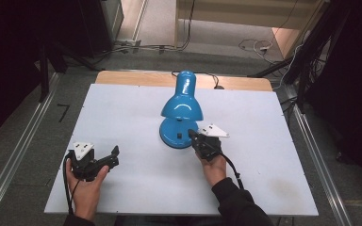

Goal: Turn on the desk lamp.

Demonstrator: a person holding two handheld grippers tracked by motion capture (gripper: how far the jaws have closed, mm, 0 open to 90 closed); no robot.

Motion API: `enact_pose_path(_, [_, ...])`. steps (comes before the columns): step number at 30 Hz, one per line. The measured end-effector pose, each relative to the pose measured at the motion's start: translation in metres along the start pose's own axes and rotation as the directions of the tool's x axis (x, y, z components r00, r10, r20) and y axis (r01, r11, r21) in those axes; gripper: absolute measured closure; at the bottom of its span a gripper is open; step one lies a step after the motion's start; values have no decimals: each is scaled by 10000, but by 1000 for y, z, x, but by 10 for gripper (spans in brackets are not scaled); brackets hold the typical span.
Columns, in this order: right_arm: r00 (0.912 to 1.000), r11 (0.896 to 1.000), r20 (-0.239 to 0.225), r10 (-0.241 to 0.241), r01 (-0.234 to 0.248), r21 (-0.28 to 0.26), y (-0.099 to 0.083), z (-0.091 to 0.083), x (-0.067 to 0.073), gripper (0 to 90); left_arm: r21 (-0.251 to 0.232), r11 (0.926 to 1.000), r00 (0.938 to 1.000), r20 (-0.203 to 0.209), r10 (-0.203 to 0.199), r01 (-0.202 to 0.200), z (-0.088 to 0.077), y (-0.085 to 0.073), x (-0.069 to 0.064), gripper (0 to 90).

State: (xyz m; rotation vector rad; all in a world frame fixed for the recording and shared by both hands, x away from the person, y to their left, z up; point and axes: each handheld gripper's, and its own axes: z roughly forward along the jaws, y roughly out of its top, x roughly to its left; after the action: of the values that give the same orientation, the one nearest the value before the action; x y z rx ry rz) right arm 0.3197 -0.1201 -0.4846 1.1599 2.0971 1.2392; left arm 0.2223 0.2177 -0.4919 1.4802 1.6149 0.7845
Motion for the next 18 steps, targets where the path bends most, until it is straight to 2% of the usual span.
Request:
enact_pose_path(6, [9994, 9995, -173, -304, 303, -46, 1, 5, 7, 876, 3, 10000, 10000, -10, -3, 3, 0, 0, 0, 59])
enact_pose_path(11, [9992, 9999, -366, -135, 135, -16, 4, 7, 9, 877, -17, 10000, 10000, -19, -10, 10, -1, 0, 0, 59])
enact_pose_path(18, [9992, 9999, -387, -37, 42, 114, 6, 12, 10, 877, -27, 10000, 10000, -20, -50, 49, -1, 0, 1, 59])
